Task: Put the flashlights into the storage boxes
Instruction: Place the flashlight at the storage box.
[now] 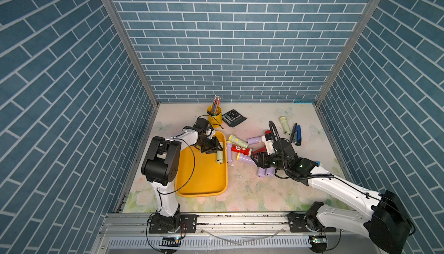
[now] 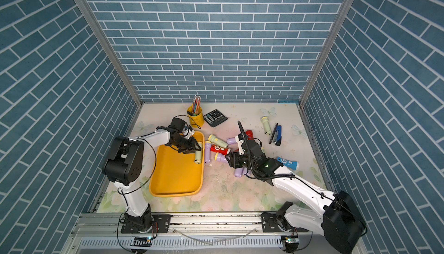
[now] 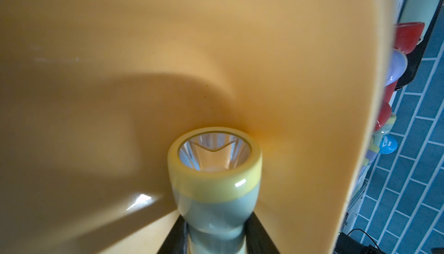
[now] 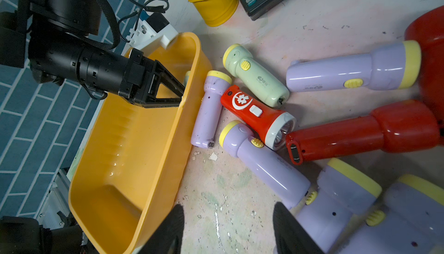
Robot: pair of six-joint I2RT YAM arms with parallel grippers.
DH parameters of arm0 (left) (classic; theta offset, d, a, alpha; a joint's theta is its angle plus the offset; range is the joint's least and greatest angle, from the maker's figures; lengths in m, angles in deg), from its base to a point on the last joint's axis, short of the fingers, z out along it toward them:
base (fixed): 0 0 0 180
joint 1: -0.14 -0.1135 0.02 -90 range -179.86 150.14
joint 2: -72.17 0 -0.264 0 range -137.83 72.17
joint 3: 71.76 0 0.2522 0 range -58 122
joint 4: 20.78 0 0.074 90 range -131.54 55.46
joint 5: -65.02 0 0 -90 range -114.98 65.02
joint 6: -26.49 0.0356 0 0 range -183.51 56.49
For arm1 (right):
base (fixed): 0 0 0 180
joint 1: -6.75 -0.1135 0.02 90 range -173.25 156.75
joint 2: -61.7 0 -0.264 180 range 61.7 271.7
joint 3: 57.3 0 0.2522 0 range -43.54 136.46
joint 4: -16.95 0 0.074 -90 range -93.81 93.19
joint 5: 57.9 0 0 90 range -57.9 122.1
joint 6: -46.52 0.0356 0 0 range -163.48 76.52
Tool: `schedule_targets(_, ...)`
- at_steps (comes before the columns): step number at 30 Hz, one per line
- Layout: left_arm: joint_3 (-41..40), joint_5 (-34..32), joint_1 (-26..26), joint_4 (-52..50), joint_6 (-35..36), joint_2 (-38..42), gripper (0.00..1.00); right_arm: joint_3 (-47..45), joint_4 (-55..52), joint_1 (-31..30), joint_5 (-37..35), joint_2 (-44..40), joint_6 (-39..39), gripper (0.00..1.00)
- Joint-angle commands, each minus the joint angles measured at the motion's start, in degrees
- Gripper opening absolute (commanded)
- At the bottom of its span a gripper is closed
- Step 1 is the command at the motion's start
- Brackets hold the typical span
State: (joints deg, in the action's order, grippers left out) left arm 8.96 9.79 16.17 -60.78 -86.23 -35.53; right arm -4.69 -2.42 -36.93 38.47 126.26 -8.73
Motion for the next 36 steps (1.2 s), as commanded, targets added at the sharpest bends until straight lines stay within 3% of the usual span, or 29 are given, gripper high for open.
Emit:
schedule_targets(1,2.30,-0.60,0.15,0.75,0.08,-2.11,0.37,2.47,-1.25,0.35,-1.01,0.04,1.86,0.60)
schedule_targets(7,4.56,-2.26,0.15,0.22,-0.02,-3.15,0.37,2.68,-1.90,0.55,-1.01,0.38,2.00,0.60)
schedule_targets(13,4.17,-2.99,0.16,-0.77,-0.04,-0.98,0.46,3.07,-4.42,0.79,-3.06,-0.34,2.60,0.60)
schedule_targets(28,-1.33,-11.59,2.08,-5.67,-0.59,20.37,0.50,7.75,-22.03,7.80,-1.63,1.61,6.54,0.61)
schedule_targets(36,-5.11,-14.38,3.83,-6.35,-0.30,24.73,0.50,13.04,-36.14,9.40,-4.96,7.86,13.38,0.59)
